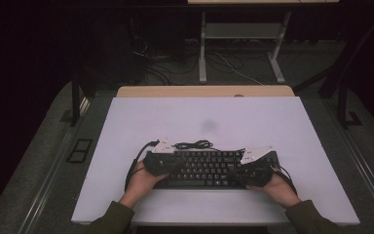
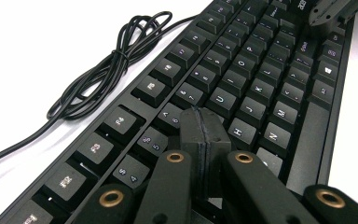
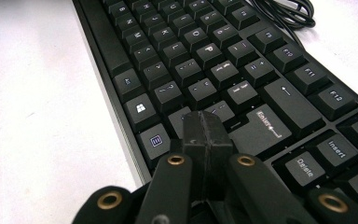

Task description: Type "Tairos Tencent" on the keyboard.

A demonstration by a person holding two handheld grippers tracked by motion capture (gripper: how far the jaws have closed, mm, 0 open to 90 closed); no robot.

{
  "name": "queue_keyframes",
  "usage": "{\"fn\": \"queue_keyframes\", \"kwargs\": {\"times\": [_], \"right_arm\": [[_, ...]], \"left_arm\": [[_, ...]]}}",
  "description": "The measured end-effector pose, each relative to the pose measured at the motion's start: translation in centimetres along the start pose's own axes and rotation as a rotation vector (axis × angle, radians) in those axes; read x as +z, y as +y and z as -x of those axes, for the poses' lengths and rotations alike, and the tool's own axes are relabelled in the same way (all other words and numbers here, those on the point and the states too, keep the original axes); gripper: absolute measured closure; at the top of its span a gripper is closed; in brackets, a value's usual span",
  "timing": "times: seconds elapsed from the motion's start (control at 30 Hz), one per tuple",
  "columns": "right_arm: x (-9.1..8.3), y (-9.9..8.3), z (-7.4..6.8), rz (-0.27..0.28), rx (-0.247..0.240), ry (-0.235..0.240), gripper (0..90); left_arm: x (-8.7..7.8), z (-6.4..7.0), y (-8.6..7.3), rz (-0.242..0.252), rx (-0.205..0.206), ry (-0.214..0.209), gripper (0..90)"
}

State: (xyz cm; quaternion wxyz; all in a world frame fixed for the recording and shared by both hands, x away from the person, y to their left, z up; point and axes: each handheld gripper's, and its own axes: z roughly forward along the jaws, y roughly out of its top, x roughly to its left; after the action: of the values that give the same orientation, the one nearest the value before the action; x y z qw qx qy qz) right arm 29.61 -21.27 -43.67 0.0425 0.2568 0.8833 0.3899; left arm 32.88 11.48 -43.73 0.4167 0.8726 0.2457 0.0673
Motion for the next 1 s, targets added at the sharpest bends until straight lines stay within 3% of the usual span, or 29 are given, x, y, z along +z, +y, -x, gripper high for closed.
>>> {"fn": "queue_keyframes", "kwargs": {"times": [0.23, 0.3, 0.73, 0.83, 1.0], "right_arm": [[0.0, 0.0, 0.0, -0.001, 0.001, 0.001, 89.3], [0.0, 0.0, 0.0, 0.000, 0.000, 0.001, 89.3], [-0.1, 0.1, 0.0, -0.003, -0.003, -0.008, 89.3], [-0.4, 0.2, 0.1, 0.014, 0.001, -0.007, 89.3], [-0.7, 0.5, 0.0, 0.043, 0.010, -0.003, 89.3]], "left_arm": [[-0.7, 0.1, 0.2, 0.034, -0.011, -0.006, 88.7], [-0.9, 0.1, 0.3, 0.040, -0.019, -0.009, 84.7], [-2.0, 0.2, -0.6, 0.050, -0.058, 0.017, 30.9], [-2.3, 0.2, -0.9, 0.051, -0.060, 0.026, 23.7], [-2.8, 0.2, -1.1, 0.063, -0.066, 0.033, 20.0]]}}
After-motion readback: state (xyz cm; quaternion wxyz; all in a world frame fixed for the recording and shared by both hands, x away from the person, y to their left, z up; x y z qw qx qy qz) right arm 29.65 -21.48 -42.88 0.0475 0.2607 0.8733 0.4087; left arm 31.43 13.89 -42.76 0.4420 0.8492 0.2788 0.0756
